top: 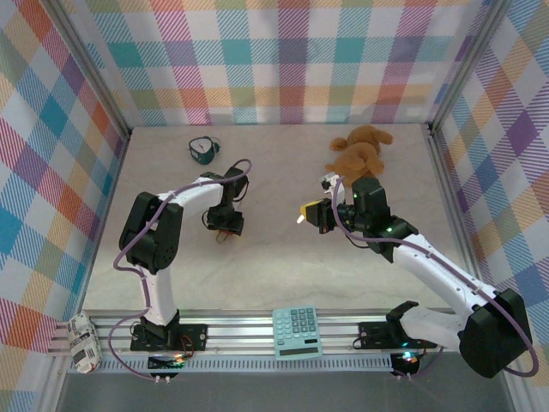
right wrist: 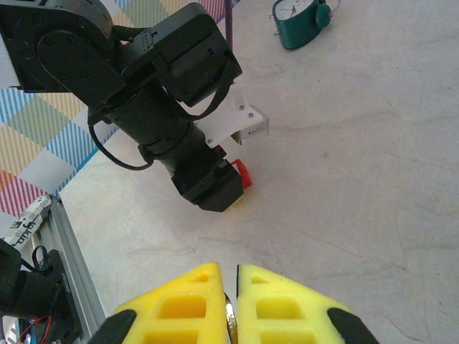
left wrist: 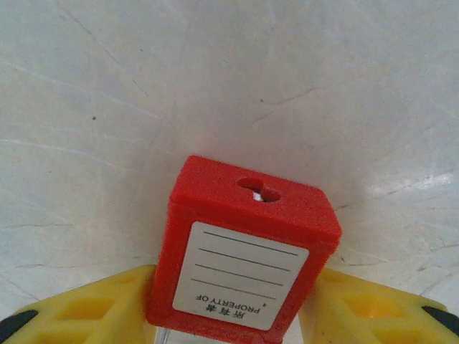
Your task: Unlock with the key
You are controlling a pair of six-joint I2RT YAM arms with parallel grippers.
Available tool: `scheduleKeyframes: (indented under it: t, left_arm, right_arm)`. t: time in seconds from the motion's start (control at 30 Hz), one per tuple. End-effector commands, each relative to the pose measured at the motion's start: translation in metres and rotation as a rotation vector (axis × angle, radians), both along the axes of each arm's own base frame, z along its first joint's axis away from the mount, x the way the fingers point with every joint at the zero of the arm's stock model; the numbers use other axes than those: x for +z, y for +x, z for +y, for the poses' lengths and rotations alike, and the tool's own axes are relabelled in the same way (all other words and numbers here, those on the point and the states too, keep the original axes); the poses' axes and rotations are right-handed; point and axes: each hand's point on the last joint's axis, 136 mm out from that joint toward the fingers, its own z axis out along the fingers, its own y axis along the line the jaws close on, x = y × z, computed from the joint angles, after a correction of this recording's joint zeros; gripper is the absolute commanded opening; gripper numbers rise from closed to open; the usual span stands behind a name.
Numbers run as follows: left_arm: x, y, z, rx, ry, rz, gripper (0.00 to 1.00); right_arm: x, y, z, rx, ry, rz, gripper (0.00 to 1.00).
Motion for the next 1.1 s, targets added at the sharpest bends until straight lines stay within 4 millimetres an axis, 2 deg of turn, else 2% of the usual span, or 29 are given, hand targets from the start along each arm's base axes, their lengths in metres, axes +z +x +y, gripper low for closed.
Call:
scheduleKeyframes:
  t: [0.0, 0.23, 0.53, 0.7, 0.83, 1.07]
  left_arm:
    - [0.017, 0.001, 0.001, 0.019, -0.019, -0.021, 0.53]
    - [0.001, -0.005, 0.008, 0.035, -0.013, 0.047, 0.49]
    - [0.001, -0.002, 0.006, 0.020, -0.024, 0.026, 0.48]
    - [-0.003, -0.001, 0.003, 0.022, -0.036, 0.033, 0.55]
    - [-0.001, 0.004, 0.009, 0.018, 0.006, 0.013, 0.60]
    - [-0.014, 0.001, 0.012, 0.008, 0.032, 0.058, 0.51]
  right_arm:
    - [0.001, -0.003, 0.005, 0.033, 0.009, -0.006, 0.00]
    - [0.002, -0.003, 0.009, 0.048, 0.018, -0.001, 0.00]
    - [0.001, -0.003, 0.009, 0.051, 0.018, 0.002, 0.00]
    - [0.001, -0.004, 0.008, 0.049, 0.016, 0.001, 0.00]
    - [0.002, -0.004, 0.008, 0.047, 0.015, -0.002, 0.00]
    - [0.004, -0.004, 0.008, 0.046, 0.020, -0.003, 0.00]
